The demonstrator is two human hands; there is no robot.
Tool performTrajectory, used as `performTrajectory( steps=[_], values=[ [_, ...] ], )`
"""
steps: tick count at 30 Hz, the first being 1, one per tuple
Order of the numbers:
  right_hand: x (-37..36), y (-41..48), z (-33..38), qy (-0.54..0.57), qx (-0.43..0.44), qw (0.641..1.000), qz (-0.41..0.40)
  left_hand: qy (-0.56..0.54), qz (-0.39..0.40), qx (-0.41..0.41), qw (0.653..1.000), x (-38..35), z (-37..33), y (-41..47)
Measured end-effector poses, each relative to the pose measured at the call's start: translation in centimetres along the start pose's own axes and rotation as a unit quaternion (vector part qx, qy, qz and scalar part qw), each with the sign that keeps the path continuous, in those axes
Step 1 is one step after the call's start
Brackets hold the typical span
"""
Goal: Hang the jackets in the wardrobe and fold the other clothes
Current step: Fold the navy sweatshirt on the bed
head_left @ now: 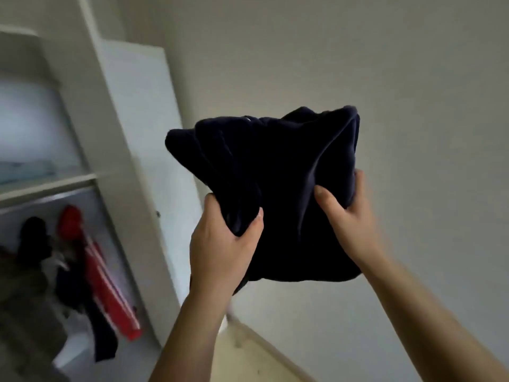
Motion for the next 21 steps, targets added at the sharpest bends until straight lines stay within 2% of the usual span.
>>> performTrajectory(
  steps=[3,9,16,21],
  values=[
    [-14.5,0.1,3.3,0.07,0.041,0.994,0.069,0.067,-0.132,0.004,0.989,12.4,5.5,3.3],
    [-36.2,-1.3,7.2,0.179,0.06,0.965,0.182,0.17,-0.254,0.026,0.952,29.2,13.9,6.2],
    [-53.5,0.5,8.1,0.255,0.047,0.93,0.261,0.269,-0.294,0.01,0.917,38.2,21.1,12.4],
    [-64.6,5.7,6.9,0.274,0.039,0.919,0.279,0.311,-0.263,0.026,0.913,41.4,27.8,20.5]
  ],
)
Point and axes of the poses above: each hand's wrist, its own y-axis towards the middle knuckle, its own x-axis out of the back of the hand, z = x × y, the point moved 7 cm from there along y, towards the middle knuckle, and after that the axes turned 1 degree about x, right-handed, at the moved point
